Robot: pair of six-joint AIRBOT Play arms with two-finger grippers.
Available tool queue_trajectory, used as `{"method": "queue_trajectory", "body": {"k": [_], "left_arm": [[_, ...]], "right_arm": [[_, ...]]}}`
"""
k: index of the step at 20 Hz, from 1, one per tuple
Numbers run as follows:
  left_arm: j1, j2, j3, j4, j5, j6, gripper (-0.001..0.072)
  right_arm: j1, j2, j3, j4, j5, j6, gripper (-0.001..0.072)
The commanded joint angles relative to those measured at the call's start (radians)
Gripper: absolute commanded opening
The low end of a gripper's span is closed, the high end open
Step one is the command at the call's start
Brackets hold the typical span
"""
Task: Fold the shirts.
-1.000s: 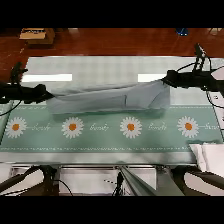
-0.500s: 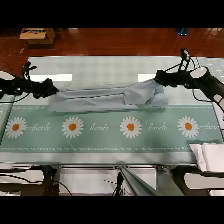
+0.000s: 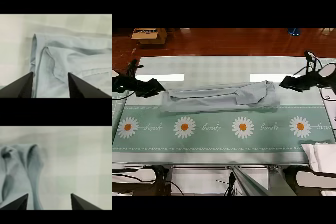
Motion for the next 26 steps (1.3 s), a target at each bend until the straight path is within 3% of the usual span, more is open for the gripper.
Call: {"method": "queue_trajectory", "body": {"k": [1, 3, 5, 10, 14, 15, 17, 18, 22, 26], "left_arm": [[0.0, 0.037, 0.023, 0.013, -0.021, 0.0, 0.0526], [-0.01, 0.042, 0.023, 0.006, -0.041, 0.0, 0.0525], [-0.019, 0.042, 0.023, 0.002, -0.053, 0.0, 0.0525], [-0.032, 0.042, 0.023, -0.042, -0.054, 0.0, 0.0521], [-0.046, 0.042, 0.023, -0.043, -0.065, 0.0, 0.0515], [-0.047, 0.042, 0.023, -0.043, -0.071, 0.0, 0.0416], [-0.047, 0.042, 0.023, -0.05, -0.086, 0.001, 0.0079], [-0.047, 0.042, 0.023, -0.062, -0.095, 0.005, 0.0021], [-0.069, 0.042, 0.023, -0.227, -0.117, 0.004, 0.002], [-0.22, 0.041, 0.023, -0.355, -0.065, 0.003, 0.002]], "right_arm": [[-0.121, -0.037, 0.01, 0.053, 0.182, -0.036, 0.0607], [-0.164, -0.092, 0.01, 0.312, 0.192, -0.117, 0.0607], [-0.156, -0.139, 0.01, 0.457, 0.169, -0.13, 0.0607], [-0.051, -0.24, 0.01, 0.506, 0.13, -0.131, 0.0606], [0.081, -0.275, 0.01, 0.512, 0.02, -0.129, 0.0586], [0.107, -0.274, 0.011, 0.513, -0.012, -0.13, 0.0544], [0.127, -0.264, 0.029, 0.512, -0.015, -0.13, 0.0065], [0.126, -0.246, 0.033, 0.511, 0.005, -0.132, 0.0019], [0.115, -0.086, 0.033, 0.416, 0.084, -0.129, 0.0018], [0.118, 0.094, 0.033, 0.332, 0.188, -0.06, 0.0018]]}}
